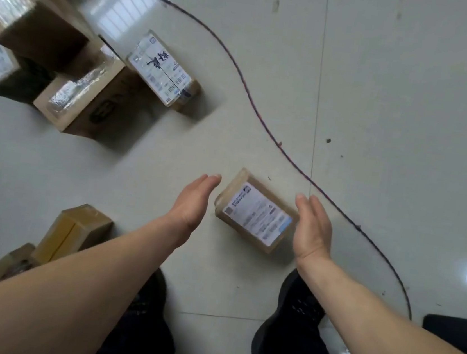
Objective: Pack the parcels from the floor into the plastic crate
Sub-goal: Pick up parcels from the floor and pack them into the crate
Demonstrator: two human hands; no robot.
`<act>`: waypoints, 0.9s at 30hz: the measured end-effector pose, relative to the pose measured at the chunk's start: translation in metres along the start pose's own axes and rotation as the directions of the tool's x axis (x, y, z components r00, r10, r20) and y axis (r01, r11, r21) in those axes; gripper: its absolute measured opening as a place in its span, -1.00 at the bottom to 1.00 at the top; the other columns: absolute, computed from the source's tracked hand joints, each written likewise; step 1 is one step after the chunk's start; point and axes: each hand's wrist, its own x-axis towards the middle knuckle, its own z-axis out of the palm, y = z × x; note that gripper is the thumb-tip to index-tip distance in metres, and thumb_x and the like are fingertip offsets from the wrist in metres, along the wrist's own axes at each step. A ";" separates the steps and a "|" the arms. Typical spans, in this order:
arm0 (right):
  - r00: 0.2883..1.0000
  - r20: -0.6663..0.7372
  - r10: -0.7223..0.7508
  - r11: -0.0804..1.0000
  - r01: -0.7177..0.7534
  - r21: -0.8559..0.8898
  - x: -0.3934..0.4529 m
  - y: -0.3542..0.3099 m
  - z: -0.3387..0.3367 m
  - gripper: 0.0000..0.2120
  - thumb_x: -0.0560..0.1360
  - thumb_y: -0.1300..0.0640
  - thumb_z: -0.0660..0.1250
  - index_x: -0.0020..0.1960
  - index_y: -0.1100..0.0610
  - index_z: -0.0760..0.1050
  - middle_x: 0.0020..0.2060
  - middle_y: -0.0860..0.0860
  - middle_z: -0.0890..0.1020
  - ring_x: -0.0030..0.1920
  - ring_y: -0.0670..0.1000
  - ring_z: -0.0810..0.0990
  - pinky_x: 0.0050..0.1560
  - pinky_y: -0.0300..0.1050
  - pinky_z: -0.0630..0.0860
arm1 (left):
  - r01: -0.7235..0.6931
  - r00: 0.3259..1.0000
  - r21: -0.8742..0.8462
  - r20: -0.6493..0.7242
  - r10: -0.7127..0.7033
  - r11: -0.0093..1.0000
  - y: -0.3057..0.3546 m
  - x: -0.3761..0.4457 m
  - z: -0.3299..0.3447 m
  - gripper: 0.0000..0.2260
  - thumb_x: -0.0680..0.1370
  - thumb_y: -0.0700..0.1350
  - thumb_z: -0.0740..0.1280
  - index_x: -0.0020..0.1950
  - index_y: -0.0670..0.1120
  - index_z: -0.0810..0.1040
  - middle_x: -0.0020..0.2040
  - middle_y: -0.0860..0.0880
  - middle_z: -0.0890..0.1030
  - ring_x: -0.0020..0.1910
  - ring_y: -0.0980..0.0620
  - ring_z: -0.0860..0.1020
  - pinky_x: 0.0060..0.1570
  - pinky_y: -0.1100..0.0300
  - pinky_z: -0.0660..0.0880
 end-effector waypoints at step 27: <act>0.826 0.415 -0.382 0.914 0.403 0.037 -0.346 -0.250 0.045 -0.74 0.27 0.09 0.22 -0.17 0.01 0.66 -0.33 -0.06 0.66 -0.25 0.03 0.59 -0.21 -0.05 0.42 | -0.264 0.920 -0.248 -0.356 0.165 0.932 0.092 -0.345 -0.231 -0.69 0.62 0.15 0.14 0.06 -0.08 0.46 -0.04 -0.07 0.61 -0.07 -0.02 0.56 -0.02 -0.03 0.48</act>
